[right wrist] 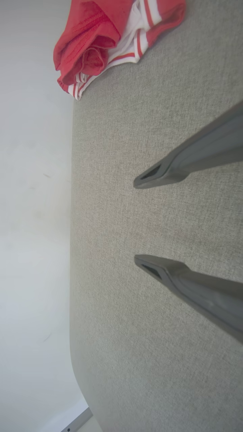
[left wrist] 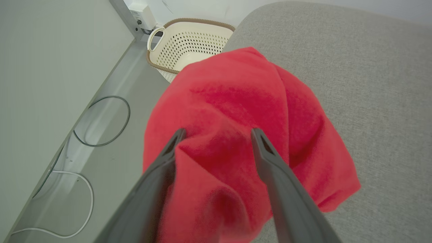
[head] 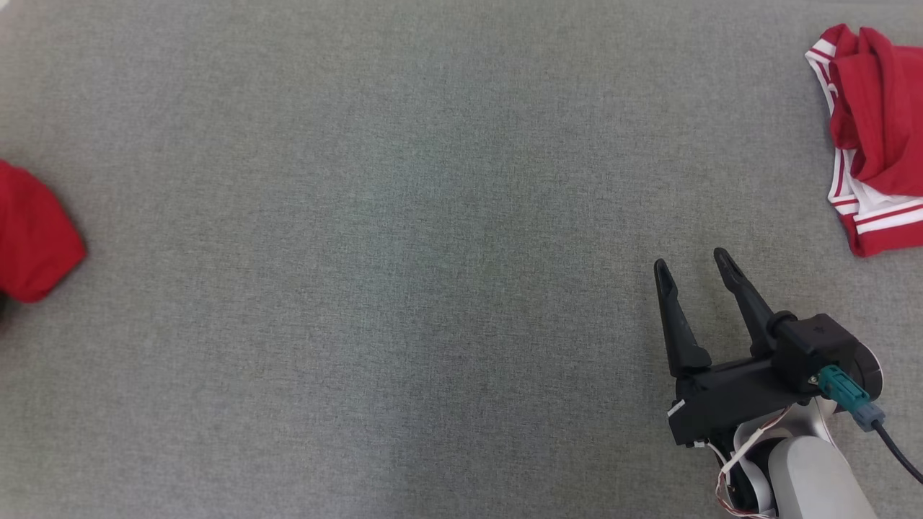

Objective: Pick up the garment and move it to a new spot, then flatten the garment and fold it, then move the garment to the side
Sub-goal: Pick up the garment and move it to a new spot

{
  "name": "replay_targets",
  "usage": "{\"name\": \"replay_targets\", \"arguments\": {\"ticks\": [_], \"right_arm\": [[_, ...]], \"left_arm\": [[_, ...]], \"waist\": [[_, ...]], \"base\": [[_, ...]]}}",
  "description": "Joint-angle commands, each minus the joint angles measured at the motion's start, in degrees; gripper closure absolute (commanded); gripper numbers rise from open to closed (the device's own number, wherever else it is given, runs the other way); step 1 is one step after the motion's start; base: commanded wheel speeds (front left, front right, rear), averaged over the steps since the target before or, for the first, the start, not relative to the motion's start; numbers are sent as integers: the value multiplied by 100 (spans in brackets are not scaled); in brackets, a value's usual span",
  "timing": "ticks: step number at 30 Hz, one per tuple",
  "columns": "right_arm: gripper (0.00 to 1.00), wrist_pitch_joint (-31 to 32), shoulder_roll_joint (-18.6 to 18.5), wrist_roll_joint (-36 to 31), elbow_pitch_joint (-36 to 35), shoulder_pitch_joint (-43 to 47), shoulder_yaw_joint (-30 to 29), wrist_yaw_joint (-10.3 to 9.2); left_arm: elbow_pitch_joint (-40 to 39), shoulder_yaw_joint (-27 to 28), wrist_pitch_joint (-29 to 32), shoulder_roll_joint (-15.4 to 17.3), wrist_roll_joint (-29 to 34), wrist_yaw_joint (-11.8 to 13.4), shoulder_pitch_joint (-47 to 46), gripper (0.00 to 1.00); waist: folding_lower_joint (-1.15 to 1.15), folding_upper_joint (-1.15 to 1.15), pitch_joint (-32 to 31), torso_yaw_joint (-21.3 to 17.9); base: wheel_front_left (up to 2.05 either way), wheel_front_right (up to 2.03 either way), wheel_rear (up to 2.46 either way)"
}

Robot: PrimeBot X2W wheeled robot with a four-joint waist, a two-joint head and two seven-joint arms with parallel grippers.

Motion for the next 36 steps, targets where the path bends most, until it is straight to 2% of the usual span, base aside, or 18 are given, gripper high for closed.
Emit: {"name": "replay_targets", "arguments": {"ticks": [1,5,7,12,13,14,23,30,36], "right_arm": [[0,27,-43,-4,-50,-48,-5,-4],[0,39,-50,-22,-88,-34,-8,-4],[0,70,-58,-32,-107,-30,-17,-4],[0,115,-57,-62,-171,-33,-40,-4],[0,134,-48,-73,-180,-40,-36,-4],[0,137,-42,-81,-186,-46,-35,-4],[0,91,16,-85,-130,11,-50,-4],[0,-36,86,16,27,54,-23,-4],[0,-183,151,105,225,107,-65,-4]], "left_arm": [[126,-36,31,-2,-41,-20,-146,0],[475,-79,207,21,-105,-38,-176,0],[710,-141,485,-56,-133,-48,-233,0],[924,-203,472,-165,-230,-58,-296,0],[916,-239,413,-159,-214,-63,-294,42],[923,-269,357,-153,-209,-65,-284,100],[693,-630,-307,-39,-303,-70,-288,100],[232,-851,-1123,96,-415,-72,-540,100],[-326,-1255,-1254,113,-494,-72,-777,100]], "waist": [[0,-1,41,-16],[0,-1,81,-32],[0,-1,105,-38],[0,-1,148,-38],[0,-1,148,-41],[0,-1,147,-45],[0,-1,-10,-70],[0,-1,-317,-173],[0,-1,-638,-314]], "base": [[0,0,0],[0,0,0],[0,0,0],[0,0,0],[0,0,0],[0,0,0],[0,0,0],[0,0,0],[0,0,0]]}}
